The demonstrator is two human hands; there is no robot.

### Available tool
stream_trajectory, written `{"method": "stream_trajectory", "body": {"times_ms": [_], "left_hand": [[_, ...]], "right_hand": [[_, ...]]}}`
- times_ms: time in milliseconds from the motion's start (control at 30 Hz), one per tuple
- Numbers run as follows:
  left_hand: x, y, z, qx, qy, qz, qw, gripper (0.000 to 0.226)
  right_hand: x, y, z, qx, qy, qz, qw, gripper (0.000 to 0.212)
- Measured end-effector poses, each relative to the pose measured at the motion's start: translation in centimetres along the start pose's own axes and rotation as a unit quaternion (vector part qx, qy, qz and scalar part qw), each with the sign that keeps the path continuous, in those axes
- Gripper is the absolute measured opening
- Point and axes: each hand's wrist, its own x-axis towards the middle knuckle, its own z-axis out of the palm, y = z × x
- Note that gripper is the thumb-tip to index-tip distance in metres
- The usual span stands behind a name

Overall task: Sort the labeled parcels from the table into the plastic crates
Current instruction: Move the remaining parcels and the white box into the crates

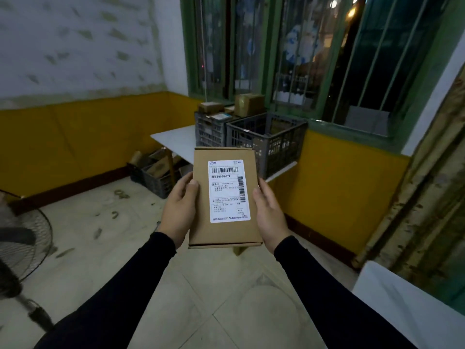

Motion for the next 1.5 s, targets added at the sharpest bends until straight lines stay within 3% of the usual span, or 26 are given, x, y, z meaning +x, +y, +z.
{"method": "stream_trajectory", "body": {"times_ms": [400, 533, 733, 900, 1167, 1500], "left_hand": [[22.6, -1.7, 3.7, 0.027, -0.003, -0.011, 1.000, 0.029], [30.2, -3.0, 4.2, 0.052, -0.021, -0.002, 0.998, 0.022], [44.9, -4.9, 3.1, 0.084, -0.066, 0.031, 0.994, 0.041], [55.5, -4.7, 4.3, 0.079, -0.102, 0.039, 0.991, 0.033], [68.9, -7.6, 12.3, 0.073, -0.170, 0.037, 0.982, 0.035], [83.3, -9.0, 24.8, 0.122, -0.228, 0.026, 0.966, 0.042]], "right_hand": [[22.5, 0.2, 3.3, 0.032, -0.001, 0.007, 0.999, 0.019], [29.9, 1.1, 4.7, 0.022, 0.018, 0.005, 1.000, 0.025], [41.5, 1.0, 9.5, 0.013, 0.057, -0.006, 0.998, 0.042], [49.8, 0.1, 11.6, 0.000, 0.083, -0.004, 0.997, 0.048], [63.4, 1.4, 8.1, -0.024, 0.186, -0.015, 0.982, 0.036], [79.2, 1.6, -0.3, -0.026, 0.190, 0.007, 0.982, 0.050]]}}
